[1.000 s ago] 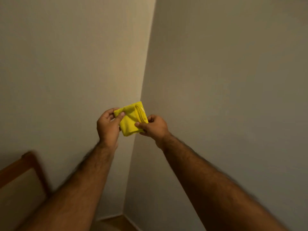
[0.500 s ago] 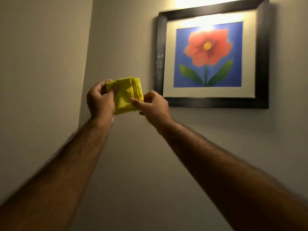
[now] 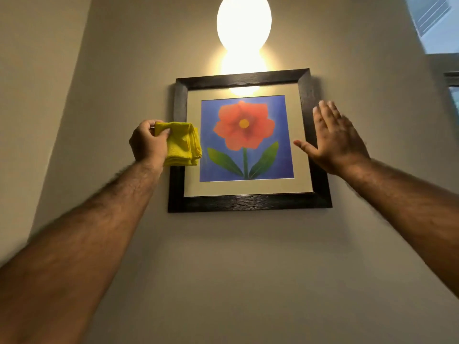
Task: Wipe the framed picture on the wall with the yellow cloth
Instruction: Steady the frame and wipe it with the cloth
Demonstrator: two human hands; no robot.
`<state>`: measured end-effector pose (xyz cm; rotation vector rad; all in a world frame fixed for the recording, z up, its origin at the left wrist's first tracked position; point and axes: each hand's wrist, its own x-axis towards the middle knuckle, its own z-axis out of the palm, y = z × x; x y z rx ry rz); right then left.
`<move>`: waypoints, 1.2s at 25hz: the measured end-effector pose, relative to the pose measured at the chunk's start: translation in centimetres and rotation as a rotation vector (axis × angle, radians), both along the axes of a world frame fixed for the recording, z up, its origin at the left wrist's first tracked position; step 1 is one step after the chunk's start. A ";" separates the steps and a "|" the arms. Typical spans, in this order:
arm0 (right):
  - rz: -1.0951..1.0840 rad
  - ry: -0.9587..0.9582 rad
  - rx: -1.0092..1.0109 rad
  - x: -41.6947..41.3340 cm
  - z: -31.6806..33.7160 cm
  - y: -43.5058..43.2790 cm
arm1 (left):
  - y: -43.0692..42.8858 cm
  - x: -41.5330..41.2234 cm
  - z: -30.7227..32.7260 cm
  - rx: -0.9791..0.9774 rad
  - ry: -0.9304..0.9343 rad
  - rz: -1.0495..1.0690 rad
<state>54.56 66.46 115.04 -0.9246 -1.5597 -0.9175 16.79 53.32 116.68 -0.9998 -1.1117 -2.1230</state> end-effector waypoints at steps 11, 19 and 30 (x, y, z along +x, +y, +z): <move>0.075 0.038 -0.075 -2.7 -1.1 5.8 | 4.1 0.7 -0.7 -0.024 0.230 0.526; 0.061 0.075 0.002 -4.3 -2.2 7.0 | 5.6 0.2 -3.0 -0.204 0.634 0.664; 0.064 0.046 0.078 -4.4 -2.1 8.0 | 5.6 -1.3 -11.0 -0.475 0.713 0.587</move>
